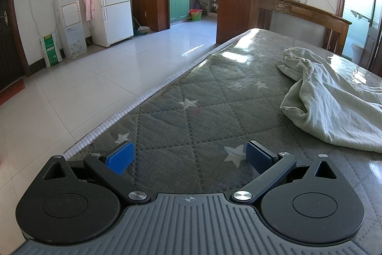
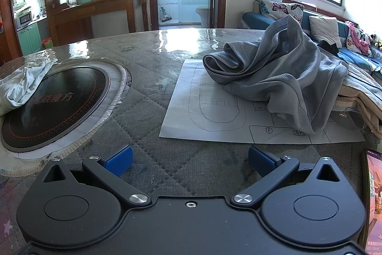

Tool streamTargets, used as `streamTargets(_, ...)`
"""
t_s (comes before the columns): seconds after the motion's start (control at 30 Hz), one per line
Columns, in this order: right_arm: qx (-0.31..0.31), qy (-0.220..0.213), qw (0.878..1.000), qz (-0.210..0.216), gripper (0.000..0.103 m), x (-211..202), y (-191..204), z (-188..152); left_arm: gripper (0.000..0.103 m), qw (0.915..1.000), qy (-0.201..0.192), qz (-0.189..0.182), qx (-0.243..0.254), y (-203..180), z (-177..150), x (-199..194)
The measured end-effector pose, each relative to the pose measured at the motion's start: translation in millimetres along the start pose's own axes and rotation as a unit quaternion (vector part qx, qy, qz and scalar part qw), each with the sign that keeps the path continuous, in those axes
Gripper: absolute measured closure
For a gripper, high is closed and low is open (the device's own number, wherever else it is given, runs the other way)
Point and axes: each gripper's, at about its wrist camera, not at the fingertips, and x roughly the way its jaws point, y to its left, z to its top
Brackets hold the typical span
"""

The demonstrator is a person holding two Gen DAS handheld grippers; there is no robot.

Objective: Fold clothes

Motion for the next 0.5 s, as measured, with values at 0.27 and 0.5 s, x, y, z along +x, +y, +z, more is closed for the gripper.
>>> streamTargets(0.27, 0.0, 0.0, 1.0, 0.0, 0.0, -0.2, 0.2, -0.2, 0.002, 1.0, 0.0, -0.001, 0.0, 3.0, 0.1, 0.6)
streamTargets(0.5, 0.0, 0.0, 1.0, 0.0, 0.0, -0.7, -0.2, 0.1, 0.002, 1.0, 0.0, -0.001, 0.0, 4.6, 0.3, 1.0)
